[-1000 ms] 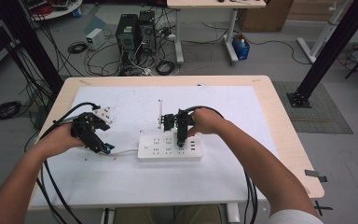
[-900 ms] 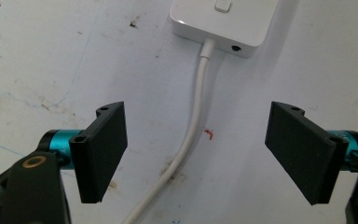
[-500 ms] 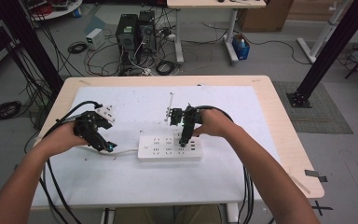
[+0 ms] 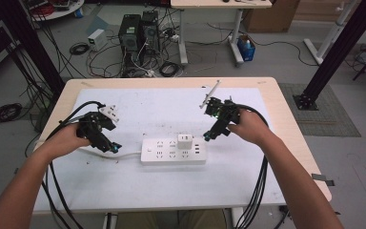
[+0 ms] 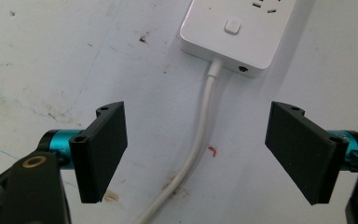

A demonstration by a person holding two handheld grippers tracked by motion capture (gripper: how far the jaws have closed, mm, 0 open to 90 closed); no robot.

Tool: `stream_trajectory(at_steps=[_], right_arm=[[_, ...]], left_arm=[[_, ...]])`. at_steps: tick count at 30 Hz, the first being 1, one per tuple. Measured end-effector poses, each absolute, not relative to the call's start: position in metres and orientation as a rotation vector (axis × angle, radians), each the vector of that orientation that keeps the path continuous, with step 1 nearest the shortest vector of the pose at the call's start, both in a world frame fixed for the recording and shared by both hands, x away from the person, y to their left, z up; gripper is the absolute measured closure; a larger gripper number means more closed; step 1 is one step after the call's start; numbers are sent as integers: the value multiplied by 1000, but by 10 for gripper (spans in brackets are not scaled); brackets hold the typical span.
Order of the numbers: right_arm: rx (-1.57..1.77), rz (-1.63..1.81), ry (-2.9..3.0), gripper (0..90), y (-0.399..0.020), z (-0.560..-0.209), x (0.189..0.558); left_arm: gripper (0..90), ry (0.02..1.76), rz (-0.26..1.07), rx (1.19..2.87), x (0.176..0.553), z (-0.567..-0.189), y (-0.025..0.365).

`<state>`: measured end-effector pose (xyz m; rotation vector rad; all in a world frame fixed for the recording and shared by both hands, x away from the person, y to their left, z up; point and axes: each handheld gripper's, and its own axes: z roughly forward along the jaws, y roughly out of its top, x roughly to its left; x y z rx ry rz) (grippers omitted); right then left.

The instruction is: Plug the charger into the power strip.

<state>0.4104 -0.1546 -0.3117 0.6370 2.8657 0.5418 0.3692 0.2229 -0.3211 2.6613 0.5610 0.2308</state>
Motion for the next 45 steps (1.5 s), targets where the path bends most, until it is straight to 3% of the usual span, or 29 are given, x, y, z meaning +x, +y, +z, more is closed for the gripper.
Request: stream_trajectory(at_steps=[3,5,8,10,23,45], right_arm=[[649,531,2872,121,-176,-306,399],[687,478,2858,9,-186,-306,394],[744,450,2804,8,-200,-303,388],[775,444,2781,9,-209,-300,383],[861,399,2785,9,-246,-296,364],[867,393,2779,9,-250,-300,367]], left_arm=[[210,534,244,2662,367,-319,222],[210,530,251,2673,366,-317,221],[199,533,229,2667,366,-316,220],[118,515,220,2666,366,-316,220],[118,495,238,2675,365,-316,216],[118,508,250,2679,365,-316,218]])
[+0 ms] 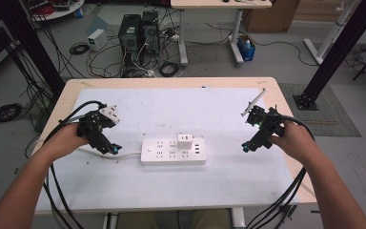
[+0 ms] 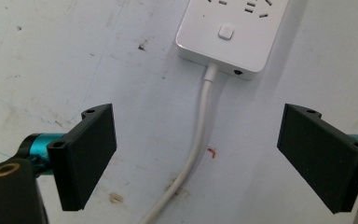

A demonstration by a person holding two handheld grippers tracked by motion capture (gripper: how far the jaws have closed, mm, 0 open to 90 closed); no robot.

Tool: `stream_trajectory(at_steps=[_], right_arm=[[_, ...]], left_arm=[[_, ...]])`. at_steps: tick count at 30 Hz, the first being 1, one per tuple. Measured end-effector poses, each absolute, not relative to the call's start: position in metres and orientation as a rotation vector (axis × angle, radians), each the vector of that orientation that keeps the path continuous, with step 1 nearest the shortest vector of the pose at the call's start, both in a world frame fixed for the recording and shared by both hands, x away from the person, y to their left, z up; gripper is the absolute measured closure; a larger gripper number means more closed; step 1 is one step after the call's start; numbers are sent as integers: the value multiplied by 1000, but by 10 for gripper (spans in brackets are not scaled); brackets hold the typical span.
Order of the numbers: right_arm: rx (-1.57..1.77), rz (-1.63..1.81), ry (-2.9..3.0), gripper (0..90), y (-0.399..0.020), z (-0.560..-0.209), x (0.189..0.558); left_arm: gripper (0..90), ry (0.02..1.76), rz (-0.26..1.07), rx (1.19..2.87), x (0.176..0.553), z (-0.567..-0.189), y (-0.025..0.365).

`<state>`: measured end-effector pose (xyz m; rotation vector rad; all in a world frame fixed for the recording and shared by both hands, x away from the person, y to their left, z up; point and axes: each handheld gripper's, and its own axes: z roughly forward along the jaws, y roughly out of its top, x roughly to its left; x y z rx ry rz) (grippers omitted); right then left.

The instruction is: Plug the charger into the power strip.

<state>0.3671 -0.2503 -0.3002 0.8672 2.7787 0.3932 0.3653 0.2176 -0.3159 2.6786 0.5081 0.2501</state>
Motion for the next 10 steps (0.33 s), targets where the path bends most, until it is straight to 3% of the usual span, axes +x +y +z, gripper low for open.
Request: stream_trajectory(at_steps=[10], right_arm=[[874,381,2798,9,-252,-308,365]], left_arm=[[118,496,249,2690,364,-317,213]])
